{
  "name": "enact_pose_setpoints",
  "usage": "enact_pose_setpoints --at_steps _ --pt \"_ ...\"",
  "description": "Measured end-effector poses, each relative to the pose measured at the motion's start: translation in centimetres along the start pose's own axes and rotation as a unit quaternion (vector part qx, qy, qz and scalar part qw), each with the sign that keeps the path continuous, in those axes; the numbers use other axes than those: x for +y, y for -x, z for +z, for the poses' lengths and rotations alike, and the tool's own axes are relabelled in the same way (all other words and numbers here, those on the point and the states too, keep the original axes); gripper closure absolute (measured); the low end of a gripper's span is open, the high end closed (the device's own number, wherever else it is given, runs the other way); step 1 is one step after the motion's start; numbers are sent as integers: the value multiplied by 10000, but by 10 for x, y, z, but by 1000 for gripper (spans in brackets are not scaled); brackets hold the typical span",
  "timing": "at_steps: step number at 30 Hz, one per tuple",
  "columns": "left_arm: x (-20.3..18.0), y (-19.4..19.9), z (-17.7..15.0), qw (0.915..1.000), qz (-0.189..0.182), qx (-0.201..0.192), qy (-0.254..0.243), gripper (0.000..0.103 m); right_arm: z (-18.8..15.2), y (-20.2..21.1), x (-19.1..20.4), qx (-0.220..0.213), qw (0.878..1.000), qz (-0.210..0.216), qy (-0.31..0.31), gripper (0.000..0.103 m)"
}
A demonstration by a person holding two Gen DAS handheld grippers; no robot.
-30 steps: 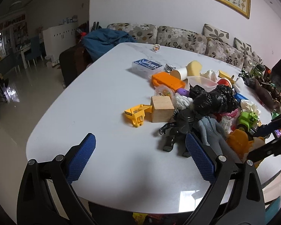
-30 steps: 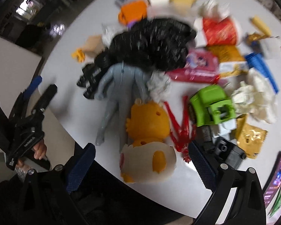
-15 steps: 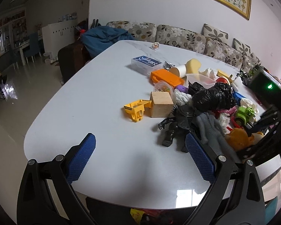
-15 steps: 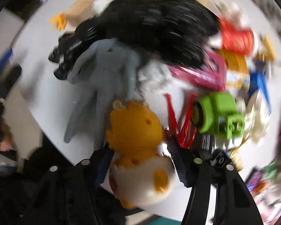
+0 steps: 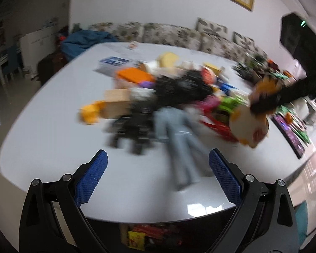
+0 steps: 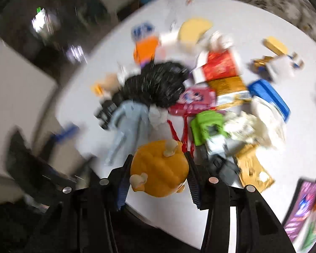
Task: Collect trash
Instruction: 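Grasp the orange-white pig toy with the right tool while the left tool grasps the light blue figure, then carry both toys down to the cardboard box and open both tools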
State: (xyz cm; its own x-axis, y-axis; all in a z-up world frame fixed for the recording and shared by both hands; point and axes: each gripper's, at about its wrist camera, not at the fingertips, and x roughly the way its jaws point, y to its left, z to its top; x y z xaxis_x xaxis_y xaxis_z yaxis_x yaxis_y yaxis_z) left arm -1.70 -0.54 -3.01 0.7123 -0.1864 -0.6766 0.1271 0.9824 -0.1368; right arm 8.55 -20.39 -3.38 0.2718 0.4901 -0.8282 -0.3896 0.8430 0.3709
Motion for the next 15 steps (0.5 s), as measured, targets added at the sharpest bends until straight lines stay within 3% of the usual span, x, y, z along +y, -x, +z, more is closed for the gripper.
enact_pose_setpoints --at_steps 5,7,9,10,12,15 --pt "-40 -41 8 9990 157 421 21 9 -29 42 -29 -750 9966 271 -229 56" --pt "-45 -70 13 9956 342 853 165 11 -44 48 -34 -917 9950 323 -220 56" --pt "-49 -76 15 9956 743 576 -15 45 -57 36 -38 -1081 9933 328 -234 56" --pt "-49 -80 16 9951 831 522 -136 55 -63 40 -42 -1183 9923 302 -213 56" --pt "-39 -75 20 9971 520 560 66 55 -72 51 -46 -1350 9905 227 -163 56" --pt "-34 -32 30 9999 155 74 -5 56 -87 67 -46 -1555 9875 237 -123 56"
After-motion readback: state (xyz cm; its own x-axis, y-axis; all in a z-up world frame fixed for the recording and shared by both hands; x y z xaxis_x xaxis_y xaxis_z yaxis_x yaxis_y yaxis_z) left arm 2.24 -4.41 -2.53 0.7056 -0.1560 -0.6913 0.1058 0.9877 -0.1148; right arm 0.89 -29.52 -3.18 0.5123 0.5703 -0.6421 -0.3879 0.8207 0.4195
